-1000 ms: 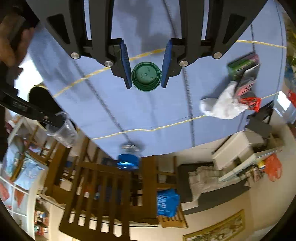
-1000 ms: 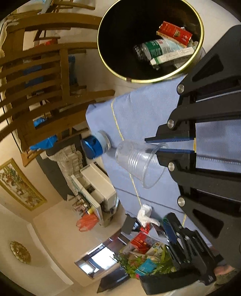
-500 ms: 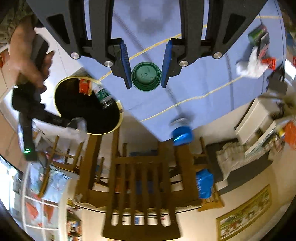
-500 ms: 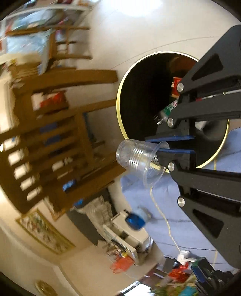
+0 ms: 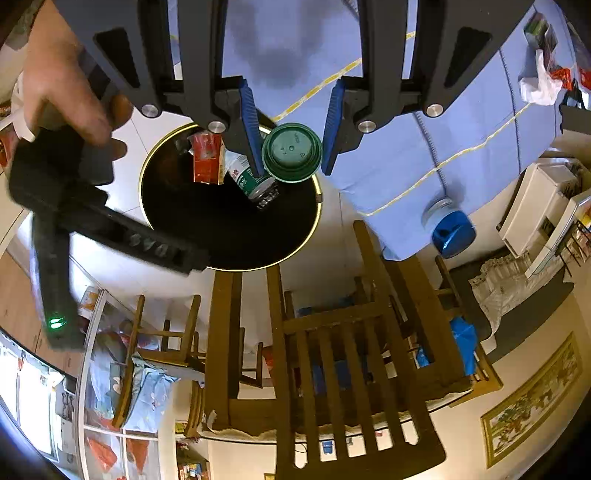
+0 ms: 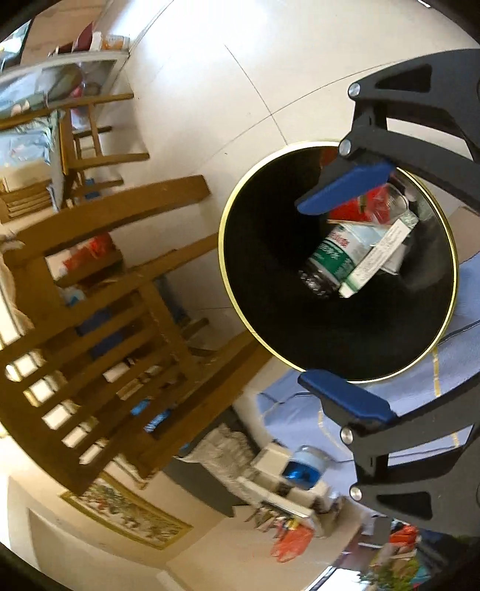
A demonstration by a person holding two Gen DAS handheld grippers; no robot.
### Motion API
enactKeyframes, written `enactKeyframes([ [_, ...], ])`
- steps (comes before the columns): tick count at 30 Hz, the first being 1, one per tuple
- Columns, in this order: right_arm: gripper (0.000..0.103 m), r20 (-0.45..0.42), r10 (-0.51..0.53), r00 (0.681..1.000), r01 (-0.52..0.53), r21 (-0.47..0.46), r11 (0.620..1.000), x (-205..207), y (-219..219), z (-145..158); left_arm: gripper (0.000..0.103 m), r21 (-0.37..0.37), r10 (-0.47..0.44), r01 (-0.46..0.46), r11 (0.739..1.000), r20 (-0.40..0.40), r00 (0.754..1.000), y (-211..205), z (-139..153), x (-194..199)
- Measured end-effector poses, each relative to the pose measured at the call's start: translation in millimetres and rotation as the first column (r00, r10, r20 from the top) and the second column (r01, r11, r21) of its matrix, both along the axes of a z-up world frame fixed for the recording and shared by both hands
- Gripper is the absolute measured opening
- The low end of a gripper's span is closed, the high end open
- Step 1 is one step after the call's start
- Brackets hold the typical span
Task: Collect trash
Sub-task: 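Carry cup and green cap over the bin and release both, then return to the table and grasp the white tissue with the right tool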
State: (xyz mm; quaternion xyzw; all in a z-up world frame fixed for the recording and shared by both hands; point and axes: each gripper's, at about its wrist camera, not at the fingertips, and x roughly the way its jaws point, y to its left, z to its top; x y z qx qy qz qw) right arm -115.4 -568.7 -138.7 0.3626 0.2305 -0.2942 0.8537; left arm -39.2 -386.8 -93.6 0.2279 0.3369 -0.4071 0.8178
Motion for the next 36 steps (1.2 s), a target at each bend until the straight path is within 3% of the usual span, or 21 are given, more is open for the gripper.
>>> enactKeyframes([
  [4, 0.096, 0.072, -0.103, 0.992, 0.1, 0.041, 0.994, -28, -15, 2, 0.03, 0.018, -0.016, 0.016, 1.0, -0.006, 1.0, -19, -5, 1],
  [11, 0.097, 0.173, -0.254, 0.952, 0.238, 0.106, 0.965, -73, -33, -1, 0.03, 0.021, -0.066, 0.066, 0.998, 0.005, 0.998, -66, -3, 1],
  [13, 0.097, 0.171, -0.254, 0.952, 0.237, 0.113, 0.965, -75, -36, -2, 0.041, 0.011, -0.075, 0.075, 0.997, 0.0, 0.997, -70, -3, 2],
  [15, 0.097, 0.168, -0.248, 0.954, 0.231, 0.115, 0.966, -74, -37, -3, 0.064, -0.005, -0.071, 0.071, 0.997, 0.011, 0.997, -67, -2, 2],
  [17, 0.097, 0.165, -0.243, 0.956, 0.226, 0.114, 0.967, -72, -36, -3, 0.069, -0.029, -0.065, 0.066, 0.997, 0.025, 0.998, -58, -1, 2],
  [26, 0.097, 0.122, -0.2, 0.972, 0.193, 0.063, 0.979, -53, -24, 2, 0.069, -0.055, -0.006, 0.005, 0.998, -0.026, 1.0, -29, 7, 23],
  [28, 0.097, 0.098, -0.179, 0.979, 0.176, 0.036, 0.984, -46, -20, 4, 0.076, -0.064, -0.002, 0.0, 0.998, -0.025, 1.0, -14, 10, 21],
  [30, 0.097, 0.062, -0.141, 0.988, 0.141, 0.014, 0.99, -36, -16, 4, 0.089, -0.068, 0.015, -0.015, 0.998, -0.003, 1.0, 11, 9, 16],
  [36, 0.097, -0.042, -0.016, 0.999, 0.014, -0.047, 0.999, -2, 4, 2, 0.093, 0.021, 0.073, -0.073, 0.997, 0.006, 0.997, 107, -27, 10],
])
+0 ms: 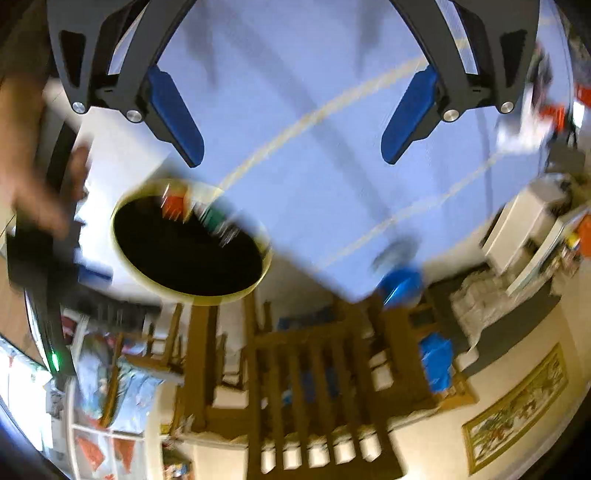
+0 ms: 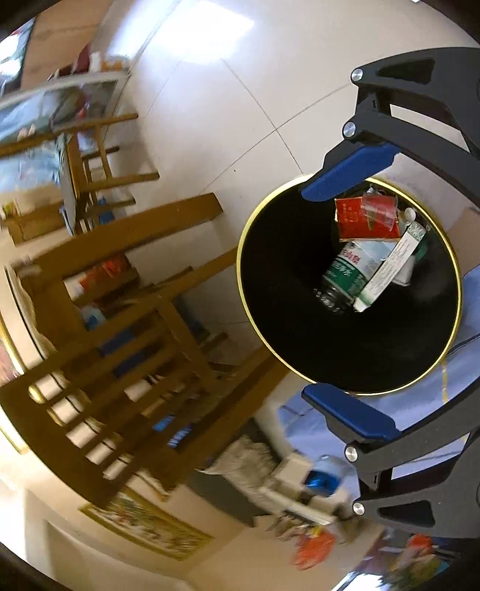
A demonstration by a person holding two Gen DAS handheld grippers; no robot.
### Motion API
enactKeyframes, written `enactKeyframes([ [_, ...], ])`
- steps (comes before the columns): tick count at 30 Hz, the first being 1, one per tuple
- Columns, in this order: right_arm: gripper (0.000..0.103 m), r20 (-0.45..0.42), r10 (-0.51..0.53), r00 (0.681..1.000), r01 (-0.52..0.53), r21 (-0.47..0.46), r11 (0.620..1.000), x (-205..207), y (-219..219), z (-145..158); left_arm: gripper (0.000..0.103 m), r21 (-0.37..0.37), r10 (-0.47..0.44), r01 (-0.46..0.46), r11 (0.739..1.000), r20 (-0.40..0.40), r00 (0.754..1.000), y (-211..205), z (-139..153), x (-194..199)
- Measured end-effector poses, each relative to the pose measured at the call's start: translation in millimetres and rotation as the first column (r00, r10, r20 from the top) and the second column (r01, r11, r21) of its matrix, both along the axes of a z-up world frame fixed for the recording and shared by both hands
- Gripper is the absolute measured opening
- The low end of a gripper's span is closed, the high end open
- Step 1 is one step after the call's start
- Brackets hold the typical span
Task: Collect trash
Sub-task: 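Return to the table and grasp the white tissue with the right tool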
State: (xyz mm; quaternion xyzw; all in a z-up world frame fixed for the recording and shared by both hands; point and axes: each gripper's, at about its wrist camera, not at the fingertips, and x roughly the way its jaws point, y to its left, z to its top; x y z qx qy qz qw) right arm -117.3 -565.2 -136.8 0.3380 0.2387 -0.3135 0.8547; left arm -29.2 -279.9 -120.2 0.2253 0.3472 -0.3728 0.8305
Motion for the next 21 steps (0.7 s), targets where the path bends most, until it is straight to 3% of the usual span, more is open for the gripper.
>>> enactKeyframes([
  [4, 0.097, -0.069, 0.118, 0.991, -0.122, -0.055, 0.991, 29, 26, 1, 0.093, 0.023, 0.136, -0.136, 0.99, -0.005, 0.991, 87, -15, 12],
  [8, 0.097, -0.108, 0.324, 0.94, -0.336, -0.116, 0.935, 63, 83, 13, 0.095, -0.014, 0.302, -0.302, 0.953, 0.006, 0.953, 169, -14, 32],
  [10, 0.097, -0.113, 0.432, 0.895, -0.444, -0.132, 0.886, 81, 124, 20, 0.096, -0.033, 0.375, -0.374, 0.927, 0.012, 0.927, 204, -14, 42],
  [14, 0.097, -0.039, 0.687, 0.725, -0.688, -0.023, 0.725, 133, 219, 21, 0.096, -0.054, 0.486, -0.485, 0.873, 0.012, 0.874, 257, -12, 61],
  [16, 0.089, -0.007, 0.776, 0.631, -0.776, 0.026, 0.631, 167, 266, 23, 0.096, -0.081, 0.516, -0.515, 0.854, -0.004, 0.857, 277, -10, 65],
  [18, 0.074, 0.036, 0.815, 0.579, -0.814, 0.084, 0.575, 194, 293, 26, 0.096, -0.113, 0.531, -0.529, 0.841, -0.012, 0.847, 291, -6, 67],
  [19, 0.074, 0.061, 0.829, 0.556, -0.829, 0.118, 0.547, 209, 304, 26, 0.096, -0.122, 0.539, -0.537, 0.835, -0.013, 0.842, 298, -5, 67],
  [21, 0.074, 0.049, 0.831, 0.554, -0.824, 0.173, 0.539, 240, 323, 25, 0.096, -0.135, 0.546, -0.544, 0.828, -0.027, 0.838, 305, -5, 67],
])
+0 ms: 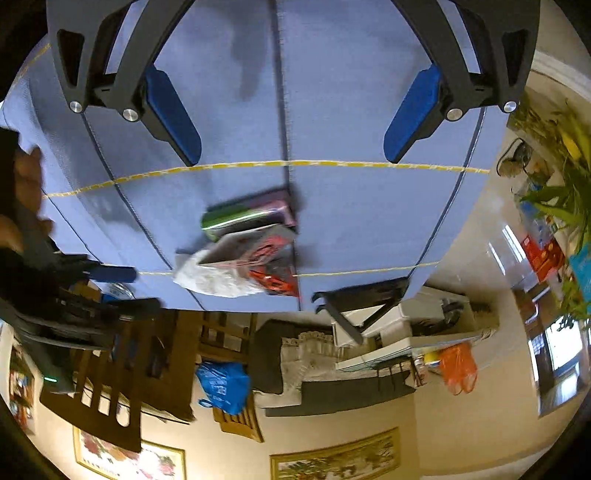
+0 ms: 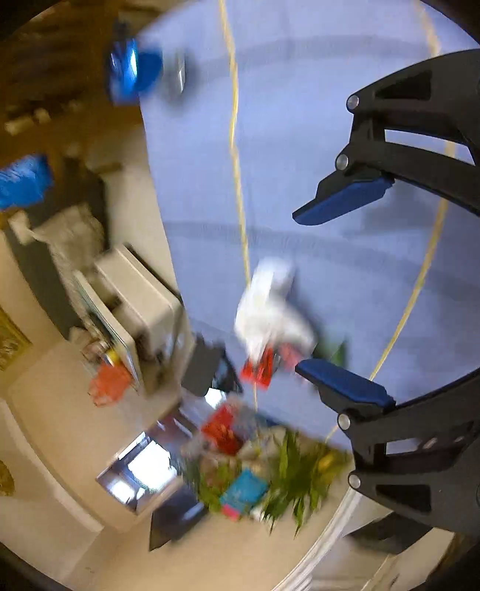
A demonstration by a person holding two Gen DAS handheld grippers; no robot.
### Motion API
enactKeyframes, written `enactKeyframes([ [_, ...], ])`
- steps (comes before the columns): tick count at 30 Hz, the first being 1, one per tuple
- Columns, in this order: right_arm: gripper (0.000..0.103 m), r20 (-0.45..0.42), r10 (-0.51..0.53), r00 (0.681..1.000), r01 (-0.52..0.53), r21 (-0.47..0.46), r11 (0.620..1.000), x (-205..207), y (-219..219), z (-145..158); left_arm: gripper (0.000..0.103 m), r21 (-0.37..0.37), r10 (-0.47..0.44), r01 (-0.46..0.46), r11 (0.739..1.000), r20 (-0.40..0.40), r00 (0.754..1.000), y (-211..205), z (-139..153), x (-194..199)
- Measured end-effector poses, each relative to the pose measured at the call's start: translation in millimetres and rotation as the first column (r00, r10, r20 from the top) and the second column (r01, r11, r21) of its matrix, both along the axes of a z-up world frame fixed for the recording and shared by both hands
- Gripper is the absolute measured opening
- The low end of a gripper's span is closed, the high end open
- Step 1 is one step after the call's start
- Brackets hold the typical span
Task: Collect trash
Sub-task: 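Return to the table and grasp the white tissue with the right tool, then grasp the red snack bag with the left tool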
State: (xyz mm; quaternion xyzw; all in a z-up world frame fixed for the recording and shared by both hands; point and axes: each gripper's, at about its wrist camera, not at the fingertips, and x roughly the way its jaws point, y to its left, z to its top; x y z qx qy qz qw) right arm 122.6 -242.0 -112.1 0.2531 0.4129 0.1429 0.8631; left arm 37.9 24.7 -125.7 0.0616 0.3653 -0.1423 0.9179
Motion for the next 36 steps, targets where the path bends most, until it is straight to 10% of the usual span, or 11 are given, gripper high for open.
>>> enactKeyframes([
  [7, 0.056, -0.134, 0.003, 0.991, -0.002, 0.01, 1.0, 50, 29, -22, 0.096, -0.085, 0.02, -0.024, 0.996, -0.037, 0.999, 20, -4, 7],
  [9, 0.002, -0.135, 0.022, 0.991, -0.016, 0.049, 0.999, 42, 31, -26, 0.096, -0.102, 0.024, -0.028, 0.994, -0.043, 0.999, 24, -4, 9],
  [25, 0.002, 0.042, -0.257, 0.965, 0.252, 0.091, 0.963, -143, -167, -12, 0.096, -0.13, -0.008, -0.001, 0.992, -0.065, 0.998, 1, 10, 40],
  [36, 0.002, 0.102, -0.265, 0.959, 0.251, 0.133, 0.959, -149, -178, -25, 0.096, -0.132, 0.043, -0.062, 0.989, -0.138, 0.989, -27, 28, 156],
])
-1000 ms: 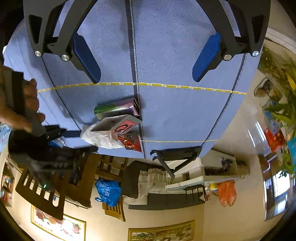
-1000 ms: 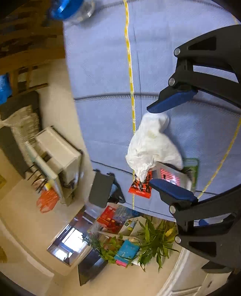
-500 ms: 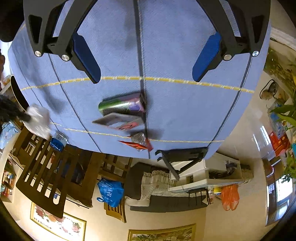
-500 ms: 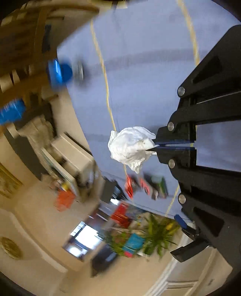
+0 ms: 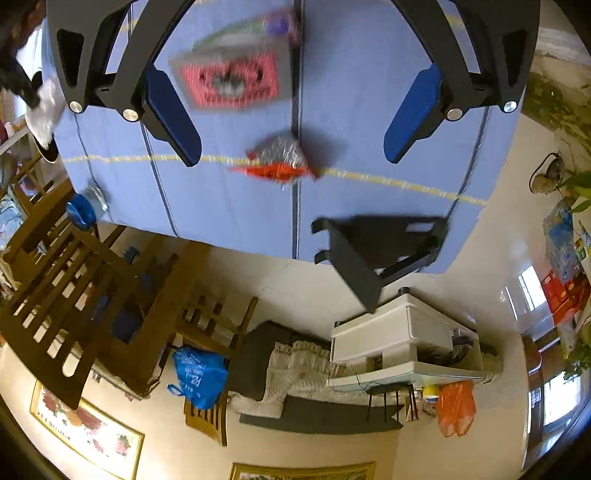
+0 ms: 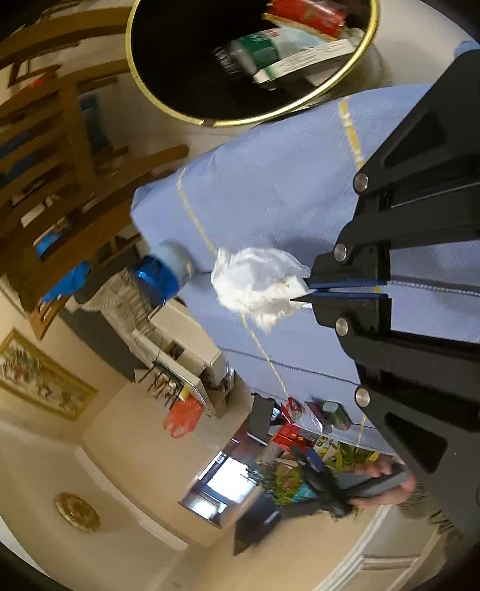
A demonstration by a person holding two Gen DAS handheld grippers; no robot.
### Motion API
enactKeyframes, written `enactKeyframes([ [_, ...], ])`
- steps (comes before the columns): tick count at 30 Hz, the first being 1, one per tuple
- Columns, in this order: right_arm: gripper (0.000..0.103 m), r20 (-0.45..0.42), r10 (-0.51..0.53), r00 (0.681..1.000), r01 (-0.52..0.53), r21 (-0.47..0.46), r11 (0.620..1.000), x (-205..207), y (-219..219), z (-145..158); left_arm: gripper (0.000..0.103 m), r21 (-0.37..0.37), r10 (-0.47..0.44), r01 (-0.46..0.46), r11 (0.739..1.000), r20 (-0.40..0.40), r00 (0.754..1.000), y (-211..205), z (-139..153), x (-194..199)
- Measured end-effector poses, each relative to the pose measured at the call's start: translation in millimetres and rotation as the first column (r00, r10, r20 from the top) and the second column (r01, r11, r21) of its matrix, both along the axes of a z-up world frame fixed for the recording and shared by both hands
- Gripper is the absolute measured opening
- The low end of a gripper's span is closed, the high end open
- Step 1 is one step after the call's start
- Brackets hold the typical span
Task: Collect trash
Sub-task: 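Grasp the red snack bag with the left tool, then drop the tissue from the right tool while the left tool drops the snack bag into the bin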
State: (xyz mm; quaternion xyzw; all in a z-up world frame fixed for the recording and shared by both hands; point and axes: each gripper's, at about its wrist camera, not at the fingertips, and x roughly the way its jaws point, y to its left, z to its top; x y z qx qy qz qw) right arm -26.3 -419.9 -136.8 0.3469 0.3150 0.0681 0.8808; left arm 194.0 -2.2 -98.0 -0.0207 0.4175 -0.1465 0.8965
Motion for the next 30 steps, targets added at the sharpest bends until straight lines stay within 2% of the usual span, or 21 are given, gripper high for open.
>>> enactKeyframes([
  [4, 0.002, -0.004, 0.018, 1.0, -0.018, 0.01, 1.0, 3, 1, -3, 0.093, 0.051, 0.009, -0.007, 0.999, -0.035, 0.999, -20, -15, 23],
  [5, 0.002, -0.004, 0.019, 1.0, -0.018, 0.01, 1.0, 4, 0, -3, 0.088, 0.06, 0.007, -0.004, 0.998, -0.064, 0.998, -23, -22, 30],
  [6, 0.002, -0.003, 0.018, 1.0, -0.018, 0.011, 1.0, 4, 1, -3, 0.074, 0.069, 0.008, -0.002, 0.998, -0.088, 0.996, -25, -28, 33],
  [7, 0.002, -0.002, 0.016, 1.0, -0.016, 0.016, 1.0, 4, 0, -3, 0.066, 0.076, 0.009, 0.0, 0.997, -0.116, 0.993, -26, -34, 36],
  [8, 0.002, -0.001, 0.015, 1.0, -0.015, 0.019, 1.0, 3, 0, -3, 0.043, 0.076, 0.01, 0.001, 0.997, -0.151, 0.989, -26, -40, 39],
  [9, 0.002, -0.001, 0.013, 1.0, -0.013, 0.02, 1.0, 3, -1, -3, 0.031, 0.082, 0.023, -0.01, 0.997, -0.16, 0.987, -23, -44, 41],
  [10, 0.002, -0.001, 0.012, 1.0, -0.012, 0.02, 1.0, 3, -2, -3, 0.029, 0.092, 0.04, -0.027, 0.995, -0.143, 0.989, -20, -42, 39],
  [13, 0.002, 0.0, 0.012, 1.0, -0.012, 0.021, 1.0, 3, -4, -3, 0.027, 0.043, 0.057, -0.051, 0.998, -0.132, 0.99, -4, -37, 34],
  [19, 0.002, 0.011, 0.01, 1.0, -0.01, 0.012, 1.0, 2, -5, -1, 0.027, 0.016, 0.017, -0.017, 1.0, -0.021, 1.0, 5, -15, -4],
  [25, 0.002, 0.016, -0.02, 1.0, 0.02, -0.007, 1.0, -3, -8, 2, 0.028, 0.032, -0.113, 0.11, 0.993, 0.103, 0.988, -38, 24, -56],
  [30, 0.002, 0.014, -0.078, 0.997, 0.079, -0.063, 0.995, -9, -14, 7, 0.028, 0.017, -0.255, 0.255, 0.967, 0.119, 0.96, -93, 33, -95],
])
